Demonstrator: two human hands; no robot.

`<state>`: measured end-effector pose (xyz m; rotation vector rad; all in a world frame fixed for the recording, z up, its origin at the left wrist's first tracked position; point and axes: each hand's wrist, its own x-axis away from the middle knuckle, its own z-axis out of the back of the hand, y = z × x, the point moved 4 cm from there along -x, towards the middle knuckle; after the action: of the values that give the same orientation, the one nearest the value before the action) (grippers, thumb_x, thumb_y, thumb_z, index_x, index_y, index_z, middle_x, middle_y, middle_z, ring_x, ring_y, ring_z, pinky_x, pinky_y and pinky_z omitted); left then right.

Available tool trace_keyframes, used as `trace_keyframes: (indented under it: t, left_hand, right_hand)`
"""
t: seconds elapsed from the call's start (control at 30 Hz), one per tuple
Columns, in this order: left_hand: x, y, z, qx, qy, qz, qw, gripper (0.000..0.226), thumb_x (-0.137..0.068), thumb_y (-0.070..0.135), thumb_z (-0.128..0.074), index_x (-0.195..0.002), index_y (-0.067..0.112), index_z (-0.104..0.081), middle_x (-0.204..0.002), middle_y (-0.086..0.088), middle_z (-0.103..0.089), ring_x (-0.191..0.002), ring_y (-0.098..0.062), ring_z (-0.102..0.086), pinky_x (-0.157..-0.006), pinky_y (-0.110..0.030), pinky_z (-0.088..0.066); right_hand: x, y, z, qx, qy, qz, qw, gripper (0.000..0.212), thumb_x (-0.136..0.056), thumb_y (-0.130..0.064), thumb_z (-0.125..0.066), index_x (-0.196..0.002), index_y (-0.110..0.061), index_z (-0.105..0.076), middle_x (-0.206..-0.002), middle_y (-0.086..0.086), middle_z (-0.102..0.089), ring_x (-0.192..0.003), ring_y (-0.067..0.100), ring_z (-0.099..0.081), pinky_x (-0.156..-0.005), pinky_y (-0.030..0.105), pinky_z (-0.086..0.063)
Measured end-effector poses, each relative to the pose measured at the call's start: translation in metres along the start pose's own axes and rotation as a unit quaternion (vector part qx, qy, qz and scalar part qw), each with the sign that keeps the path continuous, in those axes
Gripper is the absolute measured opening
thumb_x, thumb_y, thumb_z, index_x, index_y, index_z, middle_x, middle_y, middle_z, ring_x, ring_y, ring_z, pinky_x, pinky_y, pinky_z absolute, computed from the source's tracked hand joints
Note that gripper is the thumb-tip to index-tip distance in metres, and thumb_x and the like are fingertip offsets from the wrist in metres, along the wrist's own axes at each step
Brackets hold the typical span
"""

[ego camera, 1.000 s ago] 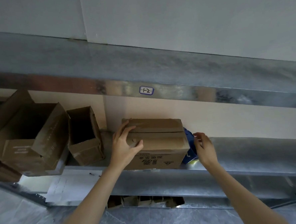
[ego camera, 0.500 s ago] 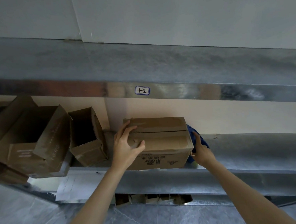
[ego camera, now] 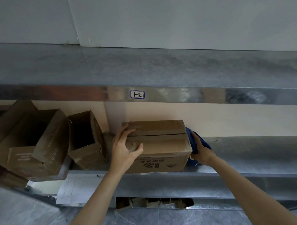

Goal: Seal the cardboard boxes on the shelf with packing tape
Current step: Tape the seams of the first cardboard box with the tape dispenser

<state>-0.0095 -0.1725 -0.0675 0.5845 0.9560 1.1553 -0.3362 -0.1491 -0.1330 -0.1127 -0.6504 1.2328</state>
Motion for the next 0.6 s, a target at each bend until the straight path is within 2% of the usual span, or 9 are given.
trace_keyframes:
  t: [0.07,0.13,0.2,0.3,0.37,0.43,0.5,0.6]
  left_hand:
    - [0.0,0.0,0.0,0.002,0.0,-0.001,1.0,0.053,-0.07,0.052,-0.066,-0.119,0.031,-0.06,-0.146,0.017,-0.041,-0.136,-0.012,-0.04,-0.109,-0.031,-0.034]
    - [-0.001,0.0,0.0,0.004,-0.002,-0.002,1.0,0.053,-0.071,0.051,-0.066,-0.119,0.031,-0.06,-0.146,0.016,-0.041,-0.136,-0.012,-0.04,-0.11,-0.032,-0.035]
    - [-0.001,-0.001,0.001,0.003,-0.002,-0.001,1.0,0.052,-0.071,0.051,-0.066,-0.119,0.031,-0.061,-0.145,0.016,-0.041,-0.136,-0.012,-0.04,-0.11,-0.032,-0.035]
    - [0.0,-0.001,0.001,0.007,-0.003,0.002,1.0,0.052,-0.071,0.051,-0.067,-0.118,0.031,-0.061,-0.144,0.016,-0.042,-0.136,-0.011,-0.04,-0.11,-0.032,-0.035]
    - [0.0,-0.001,0.002,0.011,-0.002,0.002,1.0,0.051,-0.071,0.05,-0.068,-0.118,0.031,-0.061,-0.143,0.016,-0.042,-0.136,-0.011,-0.041,-0.11,-0.032,-0.035]
    - [0.0,-0.001,0.002,0.011,-0.003,0.001,1.0,0.048,-0.073,0.042,-0.076,-0.118,0.032,-0.061,-0.143,0.016,-0.042,-0.136,-0.011,-0.04,-0.111,-0.033,-0.035]
    - [0.0,-0.002,0.002,0.013,-0.003,-0.001,1.0,0.047,-0.076,0.027,-0.082,-0.117,0.031,-0.061,-0.144,0.015,-0.042,-0.136,-0.012,-0.039,-0.112,-0.035,-0.034]
    - [0.0,0.0,0.002,0.02,-0.002,0.002,1.0,0.047,-0.077,0.02,-0.083,-0.116,0.032,-0.06,-0.144,0.012,-0.042,-0.137,-0.012,-0.039,-0.113,-0.035,-0.033]
  right_hand:
    - [0.001,-0.003,0.001,-0.02,0.016,0.012,1.0,0.1,-0.089,-0.021,-0.064,-0.153,-0.036,0.012,-0.12,0.019,-0.062,-0.072,0.024,-0.06,-0.055,0.026,-0.047]
    - [0.002,-0.008,0.005,-0.05,0.042,0.052,0.997,0.108,-0.083,-0.016,-0.071,-0.152,-0.042,0.008,-0.139,0.016,-0.052,-0.099,0.035,-0.063,-0.074,0.04,-0.057]
    - [0.004,-0.008,0.01,-0.05,0.054,0.073,0.995,0.109,-0.081,-0.013,-0.072,-0.15,-0.049,0.005,-0.142,0.013,-0.05,-0.106,0.039,-0.06,-0.08,0.051,-0.056]
    - [0.014,-0.006,0.018,-0.038,0.051,0.068,0.996,0.1,-0.086,-0.01,-0.067,-0.151,-0.045,0.0,-0.133,0.017,-0.056,-0.101,0.04,-0.061,-0.081,0.052,-0.055]
    - [0.022,-0.004,0.027,-0.044,0.069,0.06,0.995,0.09,-0.089,-0.013,-0.063,-0.151,-0.044,-0.004,-0.131,0.016,-0.057,-0.098,0.038,-0.062,-0.079,0.048,-0.056]
    - [0.033,-0.003,0.041,-0.045,0.105,0.053,0.992,0.079,-0.094,-0.022,-0.057,-0.151,-0.046,-0.007,-0.129,0.013,-0.059,-0.094,0.036,-0.062,-0.07,0.04,-0.053]
    - [0.044,-0.002,0.058,-0.037,0.138,0.046,0.989,0.066,-0.099,-0.032,-0.05,-0.147,-0.051,-0.009,-0.122,0.012,-0.062,-0.082,0.033,-0.063,-0.059,0.034,-0.046]
    - [0.064,-0.006,0.084,-0.022,0.181,0.057,0.982,0.053,-0.099,-0.037,-0.05,-0.139,-0.051,-0.019,-0.108,0.013,-0.066,-0.065,0.027,-0.06,-0.049,0.03,-0.04]
